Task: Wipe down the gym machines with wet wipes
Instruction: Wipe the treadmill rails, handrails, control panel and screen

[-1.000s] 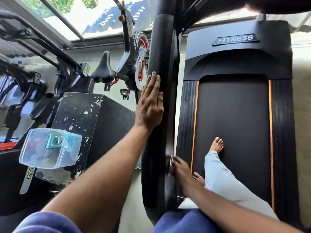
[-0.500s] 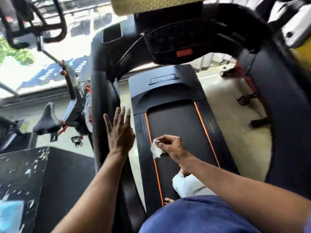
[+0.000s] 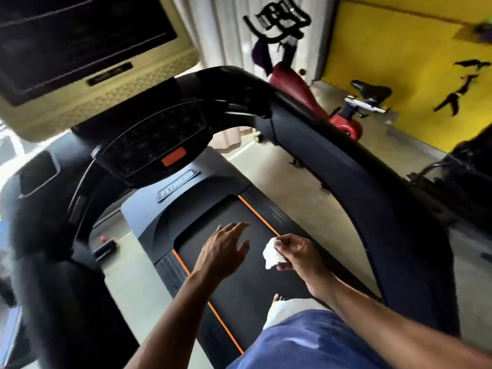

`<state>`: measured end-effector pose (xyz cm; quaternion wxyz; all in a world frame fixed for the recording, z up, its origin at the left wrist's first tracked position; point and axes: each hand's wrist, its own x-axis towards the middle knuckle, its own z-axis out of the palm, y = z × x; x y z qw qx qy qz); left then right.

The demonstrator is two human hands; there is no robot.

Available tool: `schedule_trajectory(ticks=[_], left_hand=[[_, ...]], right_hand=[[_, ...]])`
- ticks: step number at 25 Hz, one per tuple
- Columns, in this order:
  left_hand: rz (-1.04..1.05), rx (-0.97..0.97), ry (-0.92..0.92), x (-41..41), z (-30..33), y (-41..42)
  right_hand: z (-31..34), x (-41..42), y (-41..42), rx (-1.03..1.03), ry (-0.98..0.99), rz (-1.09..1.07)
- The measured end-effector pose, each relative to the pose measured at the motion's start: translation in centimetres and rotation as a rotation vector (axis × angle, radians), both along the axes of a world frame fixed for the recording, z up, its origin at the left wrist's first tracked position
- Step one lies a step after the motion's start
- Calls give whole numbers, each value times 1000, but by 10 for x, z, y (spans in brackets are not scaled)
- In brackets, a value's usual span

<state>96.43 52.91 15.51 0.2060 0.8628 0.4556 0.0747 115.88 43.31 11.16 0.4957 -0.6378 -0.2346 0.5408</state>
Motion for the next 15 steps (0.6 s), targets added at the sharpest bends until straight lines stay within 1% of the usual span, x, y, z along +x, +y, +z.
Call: schedule_trajectory(ticks=[4,7,10,15], left_hand=[[-177,-59,-21,56,5,45],[-241,-100,-35,100,2,73],[-310,-162,-118,141,-9,79],[-643,-258,-99,212,-30,75]], right_hand=[[12,21,24,48,-14,-86],[20,46,37,77,-74,-175],[20,69,25,38,-114,-326],[22,92,-18,-38,-154,-665]])
